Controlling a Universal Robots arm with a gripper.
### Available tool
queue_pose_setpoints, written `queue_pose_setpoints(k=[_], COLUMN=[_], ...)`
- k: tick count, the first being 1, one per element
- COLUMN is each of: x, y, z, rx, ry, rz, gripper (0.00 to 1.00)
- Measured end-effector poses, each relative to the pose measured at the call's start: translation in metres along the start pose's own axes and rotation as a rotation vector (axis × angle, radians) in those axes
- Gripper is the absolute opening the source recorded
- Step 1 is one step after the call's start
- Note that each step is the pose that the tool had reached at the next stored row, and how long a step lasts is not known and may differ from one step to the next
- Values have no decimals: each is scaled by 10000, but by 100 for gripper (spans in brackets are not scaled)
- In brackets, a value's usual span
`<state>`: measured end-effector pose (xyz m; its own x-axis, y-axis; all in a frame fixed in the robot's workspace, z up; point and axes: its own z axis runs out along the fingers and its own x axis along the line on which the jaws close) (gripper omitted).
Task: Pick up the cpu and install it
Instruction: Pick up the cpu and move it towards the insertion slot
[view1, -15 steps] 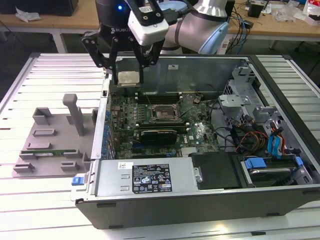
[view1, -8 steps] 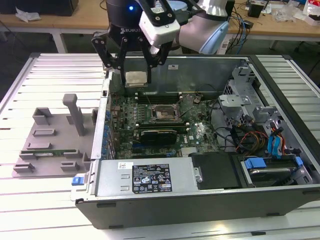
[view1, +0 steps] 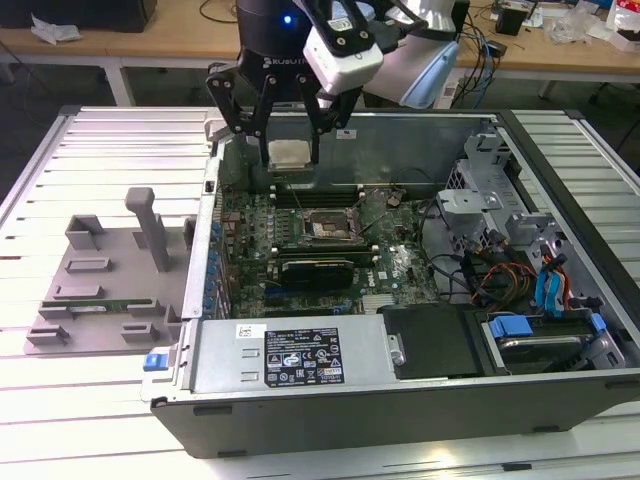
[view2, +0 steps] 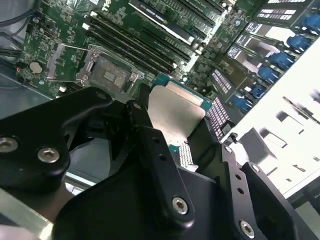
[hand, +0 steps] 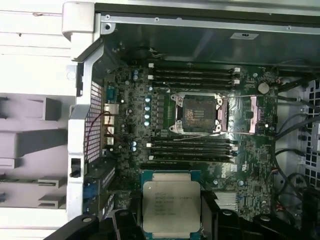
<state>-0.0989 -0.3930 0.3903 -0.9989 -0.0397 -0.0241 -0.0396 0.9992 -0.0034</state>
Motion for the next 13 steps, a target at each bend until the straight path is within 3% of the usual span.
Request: queue_pose_setpoints(k=[4, 13], x=[-128, -419], y=[39, 155], z=[79, 191], rx=[-1, 0], ry=[3, 5], rz=[1, 0], gripper=[55, 55])
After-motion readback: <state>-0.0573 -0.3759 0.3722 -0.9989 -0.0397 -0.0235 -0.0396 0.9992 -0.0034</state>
